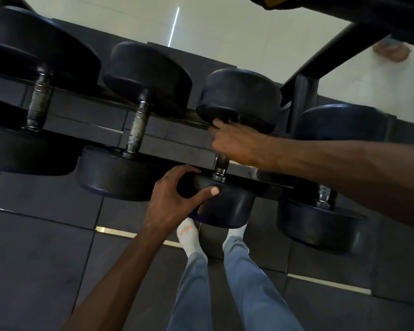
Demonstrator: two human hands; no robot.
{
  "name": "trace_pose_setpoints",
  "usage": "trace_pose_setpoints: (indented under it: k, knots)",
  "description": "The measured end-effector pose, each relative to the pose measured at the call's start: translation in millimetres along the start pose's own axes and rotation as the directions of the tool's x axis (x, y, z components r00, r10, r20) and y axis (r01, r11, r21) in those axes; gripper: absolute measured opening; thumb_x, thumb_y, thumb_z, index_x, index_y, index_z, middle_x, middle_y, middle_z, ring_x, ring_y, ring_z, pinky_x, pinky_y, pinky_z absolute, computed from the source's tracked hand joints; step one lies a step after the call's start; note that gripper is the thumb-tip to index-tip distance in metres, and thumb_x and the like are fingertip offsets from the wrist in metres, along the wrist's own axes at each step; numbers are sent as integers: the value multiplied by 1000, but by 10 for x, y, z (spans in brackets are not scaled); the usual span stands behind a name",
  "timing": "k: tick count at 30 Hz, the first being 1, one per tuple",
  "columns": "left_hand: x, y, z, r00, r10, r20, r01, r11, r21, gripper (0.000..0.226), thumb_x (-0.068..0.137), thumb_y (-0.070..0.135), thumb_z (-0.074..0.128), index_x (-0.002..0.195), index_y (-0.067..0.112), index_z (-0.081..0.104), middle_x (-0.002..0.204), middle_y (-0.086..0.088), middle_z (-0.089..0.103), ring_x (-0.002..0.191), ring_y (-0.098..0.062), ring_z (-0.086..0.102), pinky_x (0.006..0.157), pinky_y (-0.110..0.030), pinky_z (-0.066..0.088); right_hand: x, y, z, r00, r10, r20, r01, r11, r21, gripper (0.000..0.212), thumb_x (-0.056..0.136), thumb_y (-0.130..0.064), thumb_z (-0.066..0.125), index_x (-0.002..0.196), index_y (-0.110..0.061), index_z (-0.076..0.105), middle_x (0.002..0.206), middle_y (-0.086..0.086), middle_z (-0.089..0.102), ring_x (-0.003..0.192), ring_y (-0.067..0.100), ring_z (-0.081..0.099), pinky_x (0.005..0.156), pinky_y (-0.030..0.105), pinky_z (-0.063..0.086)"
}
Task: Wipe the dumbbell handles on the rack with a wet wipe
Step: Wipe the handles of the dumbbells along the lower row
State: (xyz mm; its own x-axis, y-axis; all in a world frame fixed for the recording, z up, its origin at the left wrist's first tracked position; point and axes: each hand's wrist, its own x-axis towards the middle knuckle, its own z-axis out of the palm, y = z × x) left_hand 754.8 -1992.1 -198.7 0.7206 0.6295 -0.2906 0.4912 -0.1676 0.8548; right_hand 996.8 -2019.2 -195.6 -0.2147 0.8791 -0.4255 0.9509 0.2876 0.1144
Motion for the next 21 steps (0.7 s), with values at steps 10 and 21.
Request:
trace_pose_setpoints:
  k: [10, 21]
  knots:
    - [-16, 5, 5, 1000, 6, -16, -6, 1000, -14, 66, 72, 72, 76, 119, 28, 67, 118, 17, 65, 113, 1, 60, 94, -25, 55, -177, -213, -37, 930, 369, -9, -361, 914, 183, 19, 88, -4, 67, 106, 0, 71, 138, 16, 47, 124, 33, 51, 75, 38, 53]
    - [-19, 5, 12, 1000, 15, -12, -15, 1000, -9, 69, 71, 72, 74, 122, 26, 66, 119, 15, 65, 112, 1, 60, 93, -17, 51, -531, -348, 389, 977, -73, -202, 158, 880, 447, 46, 98, -46, 28, 104, -15, 63, 109, 0, 58, 101, 17, 59, 87, 39, 50]
